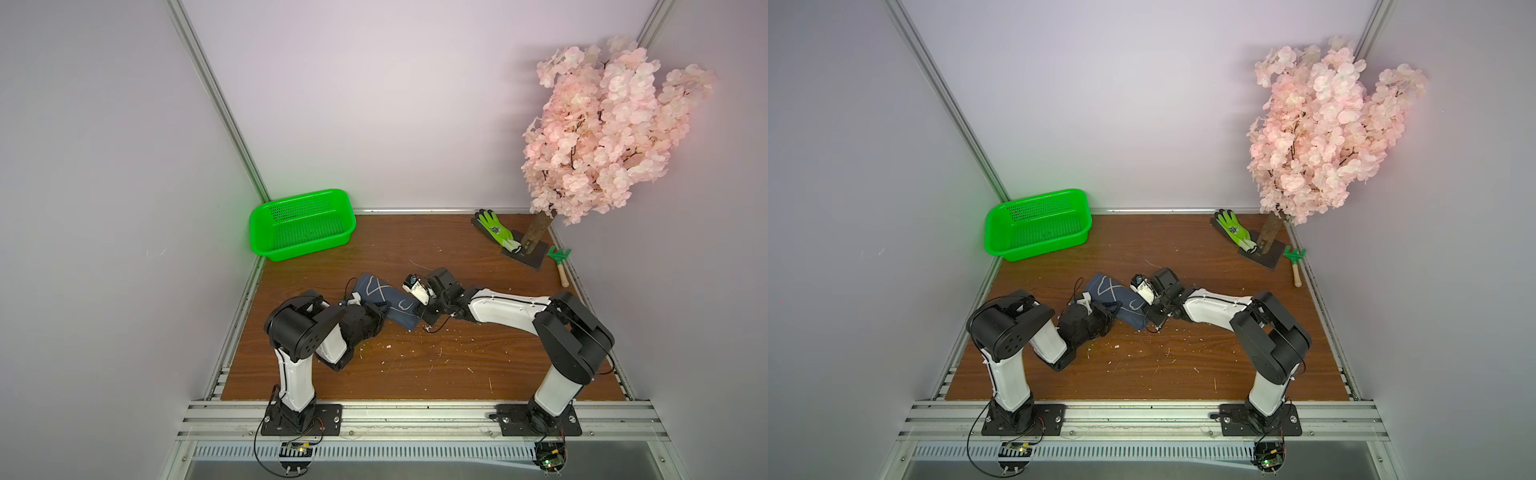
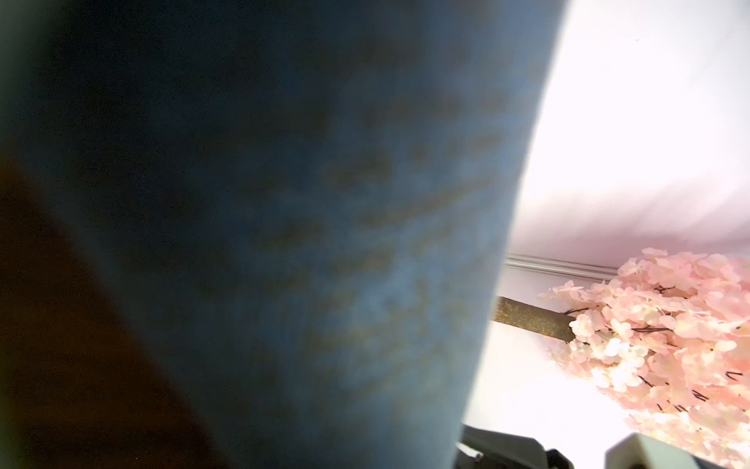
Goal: Roll up the pillowcase
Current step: Pick up the pillowcase at the center of the board.
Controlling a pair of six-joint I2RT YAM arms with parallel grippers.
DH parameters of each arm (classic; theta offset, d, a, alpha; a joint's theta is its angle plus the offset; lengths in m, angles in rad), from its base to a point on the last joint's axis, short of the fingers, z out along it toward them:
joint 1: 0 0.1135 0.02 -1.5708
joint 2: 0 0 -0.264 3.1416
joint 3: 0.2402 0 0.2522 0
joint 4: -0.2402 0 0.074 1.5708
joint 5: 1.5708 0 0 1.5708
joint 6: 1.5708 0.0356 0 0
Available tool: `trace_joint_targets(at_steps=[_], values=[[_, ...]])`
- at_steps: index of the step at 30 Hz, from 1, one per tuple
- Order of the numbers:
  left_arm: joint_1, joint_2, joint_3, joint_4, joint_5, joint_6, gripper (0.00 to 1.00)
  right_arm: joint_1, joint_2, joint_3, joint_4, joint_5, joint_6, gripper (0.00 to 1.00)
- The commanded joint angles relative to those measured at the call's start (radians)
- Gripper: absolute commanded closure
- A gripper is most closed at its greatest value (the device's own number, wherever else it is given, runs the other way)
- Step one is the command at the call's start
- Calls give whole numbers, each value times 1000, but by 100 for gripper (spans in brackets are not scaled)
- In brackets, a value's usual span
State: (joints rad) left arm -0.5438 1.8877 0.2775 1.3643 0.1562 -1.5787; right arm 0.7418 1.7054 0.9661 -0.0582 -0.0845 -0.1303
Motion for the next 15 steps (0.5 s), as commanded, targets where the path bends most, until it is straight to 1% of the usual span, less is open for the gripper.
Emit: trace_joint_targets(at_steps=[1,3,5,7,9,11,15], values=[[39,-40,40,-84,31,32,92,-32,-114,40,-37,-12,16,50],[59,-88,76,-154,40,63,94,-56,-163,49,-45,-17,20,47],[70,-160,116,-264,30,99,94,-79,-211,51,-48,-7,21,42],[76,-237,162,-384,15,132,94,-103,-256,52,-49,7,20,39],[87,-293,190,-456,1,133,94,-126,-286,57,-56,16,14,38],[110,-330,229,-477,8,137,94,-151,-311,61,-59,16,14,37],[184,-394,373,-648,34,215,94,-185,-339,71,-58,12,18,35]])
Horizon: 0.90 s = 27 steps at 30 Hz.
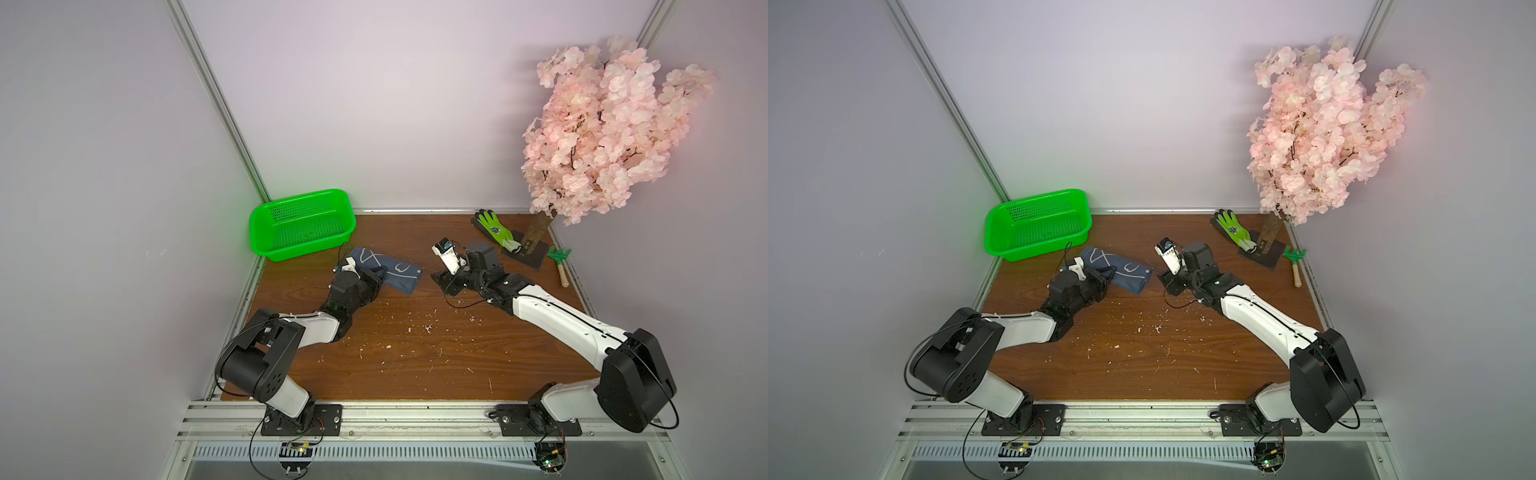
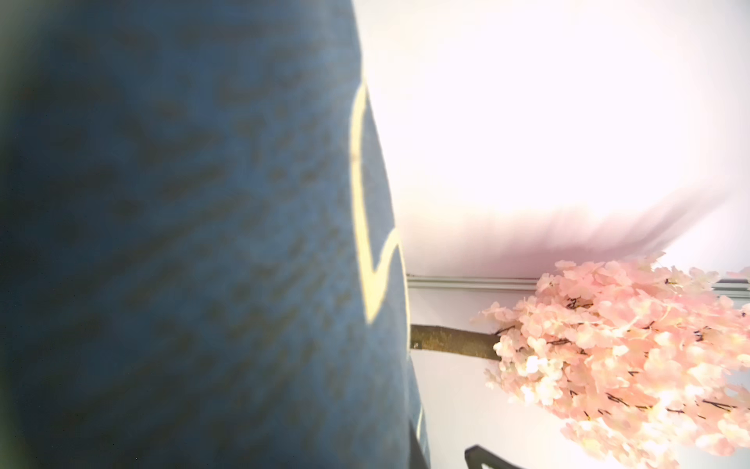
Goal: Roll up the pillowcase
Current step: Pick up the pillowcase at the center of the board, then place the pillowcase in the bin.
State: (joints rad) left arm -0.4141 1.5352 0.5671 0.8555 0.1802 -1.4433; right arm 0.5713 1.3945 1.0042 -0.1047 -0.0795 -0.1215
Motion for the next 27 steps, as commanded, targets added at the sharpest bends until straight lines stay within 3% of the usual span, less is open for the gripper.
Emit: trace_joint_targets(at_steps=[1,7,12,17,27], values=[[84,-57,125,-191,17,109,94,-22,-32,34,-10,8,12,35],[327,-79,295,-333,63,194,94,-42,-29,50,-1,-7,25,34],[480,39,442,-341,82,186,92,-54,-21,54,19,-11,52,31],[538,214,587,-272,49,167,92,-65,-20,55,28,-6,62,27],[567,511,841,-254,-96,132,93,-114,-14,69,10,12,74,25]])
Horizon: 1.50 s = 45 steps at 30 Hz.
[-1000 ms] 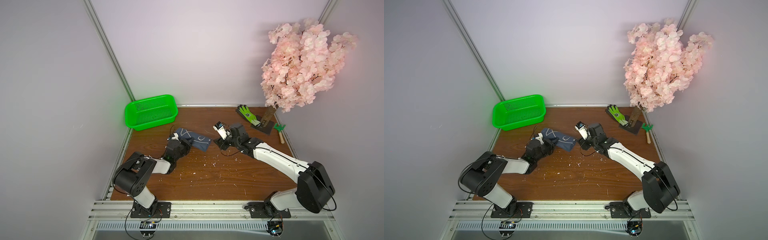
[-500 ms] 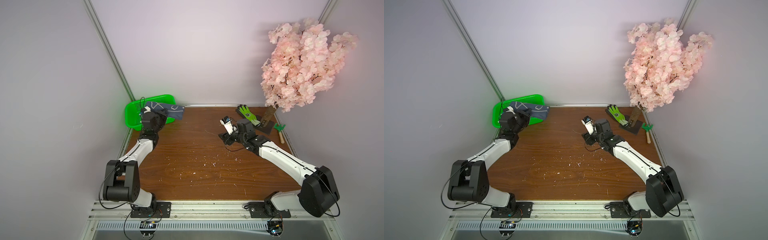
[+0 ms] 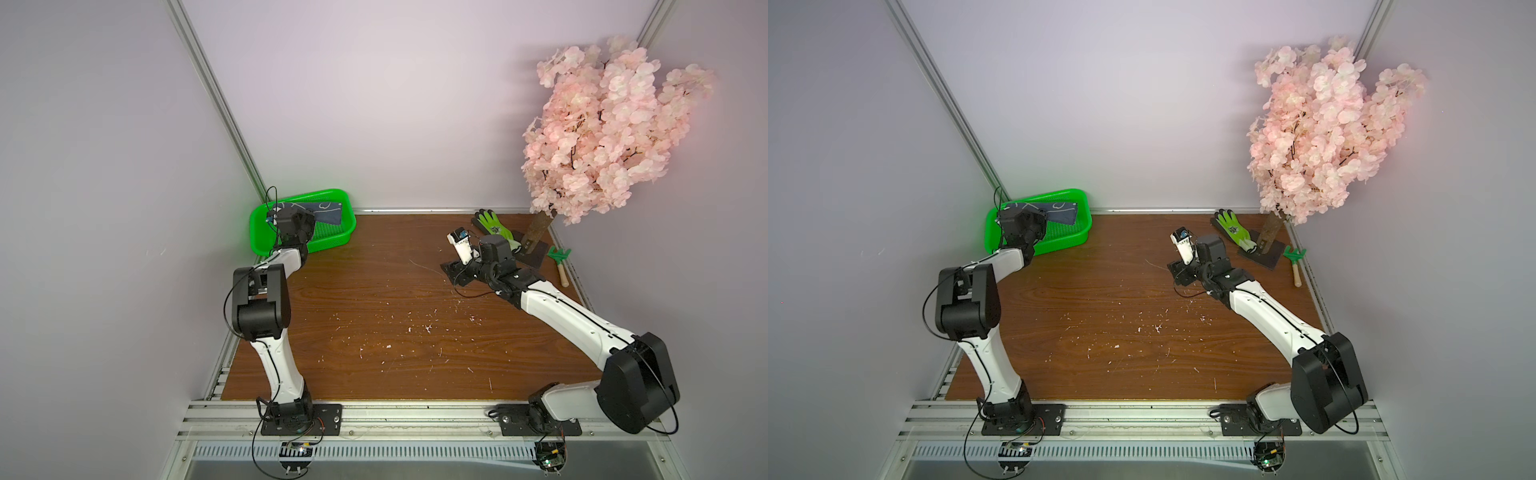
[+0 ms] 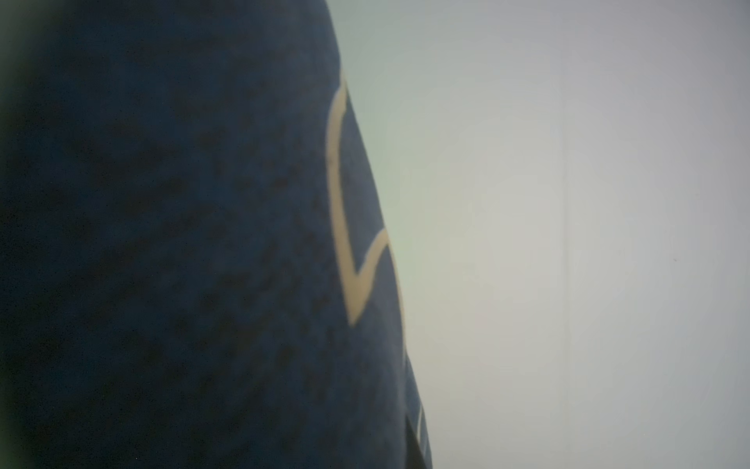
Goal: Roll up the pillowcase
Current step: Place the pillowcase in the bin.
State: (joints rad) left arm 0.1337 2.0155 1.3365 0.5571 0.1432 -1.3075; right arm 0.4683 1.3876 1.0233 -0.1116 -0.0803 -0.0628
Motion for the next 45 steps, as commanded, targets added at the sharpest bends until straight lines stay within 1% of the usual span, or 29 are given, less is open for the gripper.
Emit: trace_joint_targets(at_steps=[1,4,7,13,17,22,27,33,34,36,38,45], values=[[19,58,102,36,-67,-10,93,-15,-3,53,15,15,15,25],[19,115,169,18,-97,-35,93,-27,16,63,13,13,17,25],[20,163,185,18,-124,-42,93,-38,41,79,12,6,17,25],[22,302,372,-63,-84,-30,92,-57,95,115,13,-5,9,26],[23,353,438,-111,-86,-18,92,-62,117,121,21,-13,15,26],[23,415,548,-260,-55,-1,90,-68,145,140,21,-26,20,26],[22,417,534,-309,-67,20,84,-71,166,161,22,-30,17,26],[24,449,548,-316,-39,13,79,-76,168,165,21,-29,12,26],[24,449,549,-322,-36,16,76,-75,166,166,20,-29,12,26],[24,443,552,-339,-39,27,68,-77,165,166,19,-29,12,26],[24,433,553,-358,-42,38,62,-80,163,167,19,-31,12,26],[24,394,551,-425,-57,76,52,-86,157,175,19,-36,5,26]])
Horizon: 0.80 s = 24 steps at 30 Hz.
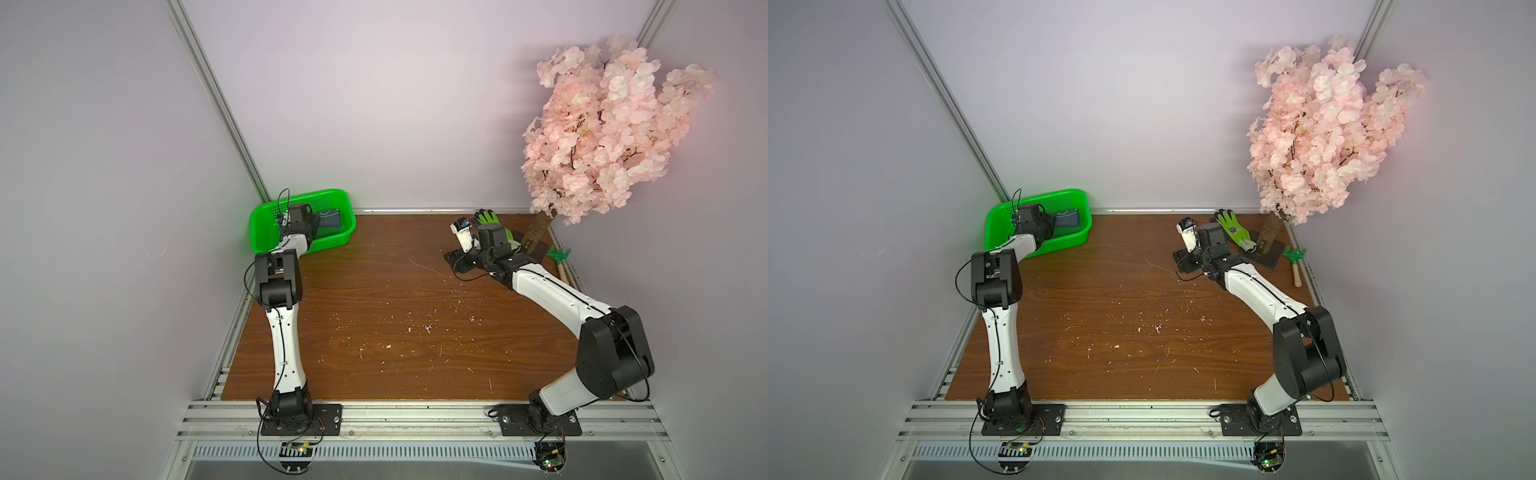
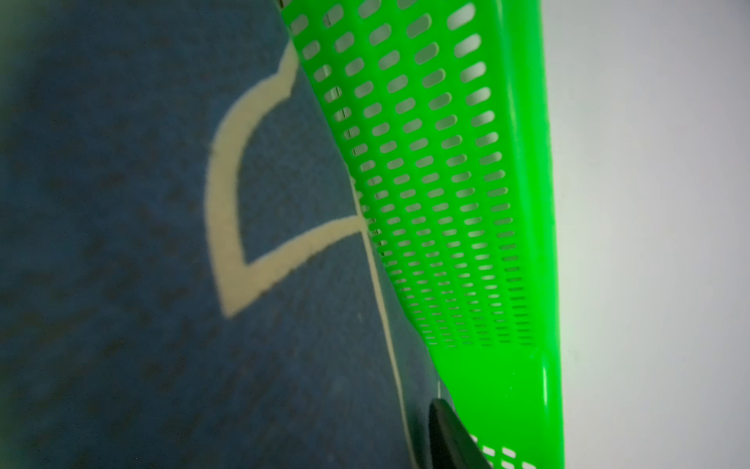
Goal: Roll up the pillowcase
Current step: Place the pillowcase in the bin.
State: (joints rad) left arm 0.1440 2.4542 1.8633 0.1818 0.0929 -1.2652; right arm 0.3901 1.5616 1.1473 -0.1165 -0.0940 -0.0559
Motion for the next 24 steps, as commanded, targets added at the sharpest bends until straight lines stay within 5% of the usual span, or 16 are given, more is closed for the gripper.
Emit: trace_joint_targets(at_steps=[1,8,12,24], values=[[14,-50,24,-61,-6,39,49,-8,-18,53,22,-24,-5,26],[14,-109,17,-151,-39,91,28,-18,-31,56,19,-25,-10,26],[14,-142,16,-193,-61,110,7,-22,-32,58,23,-28,-10,26],[-10,-381,-150,-300,-92,129,0,-44,-73,50,14,-11,-21,26]])
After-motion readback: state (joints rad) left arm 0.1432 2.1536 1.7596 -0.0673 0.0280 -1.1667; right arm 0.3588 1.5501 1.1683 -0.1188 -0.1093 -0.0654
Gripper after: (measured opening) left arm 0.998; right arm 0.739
